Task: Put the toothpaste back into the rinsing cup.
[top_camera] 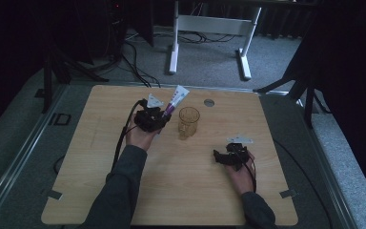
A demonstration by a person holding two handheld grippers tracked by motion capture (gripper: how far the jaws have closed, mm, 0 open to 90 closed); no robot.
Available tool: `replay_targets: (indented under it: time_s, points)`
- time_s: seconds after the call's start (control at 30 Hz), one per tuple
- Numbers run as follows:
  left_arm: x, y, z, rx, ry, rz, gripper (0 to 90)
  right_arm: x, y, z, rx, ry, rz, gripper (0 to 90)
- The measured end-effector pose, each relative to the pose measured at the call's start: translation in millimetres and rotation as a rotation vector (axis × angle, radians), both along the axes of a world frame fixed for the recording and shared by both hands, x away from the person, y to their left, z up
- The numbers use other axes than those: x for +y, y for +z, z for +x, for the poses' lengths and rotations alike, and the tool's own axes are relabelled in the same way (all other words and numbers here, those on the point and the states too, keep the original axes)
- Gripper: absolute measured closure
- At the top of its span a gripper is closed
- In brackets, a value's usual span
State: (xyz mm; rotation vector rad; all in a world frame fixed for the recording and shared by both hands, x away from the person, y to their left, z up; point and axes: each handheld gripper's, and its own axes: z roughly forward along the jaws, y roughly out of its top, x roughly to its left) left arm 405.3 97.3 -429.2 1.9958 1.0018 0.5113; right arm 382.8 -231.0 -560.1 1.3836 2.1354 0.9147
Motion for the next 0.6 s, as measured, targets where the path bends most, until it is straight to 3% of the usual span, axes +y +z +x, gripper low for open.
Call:
replay_targets:
  time_s: [0.6]
  points:
    - [1.7,-1.4,6.0,-0.026,0.008,-0.018,73.2,0.0,0.0,0.0,0.000,0.000,0.000,18.6]
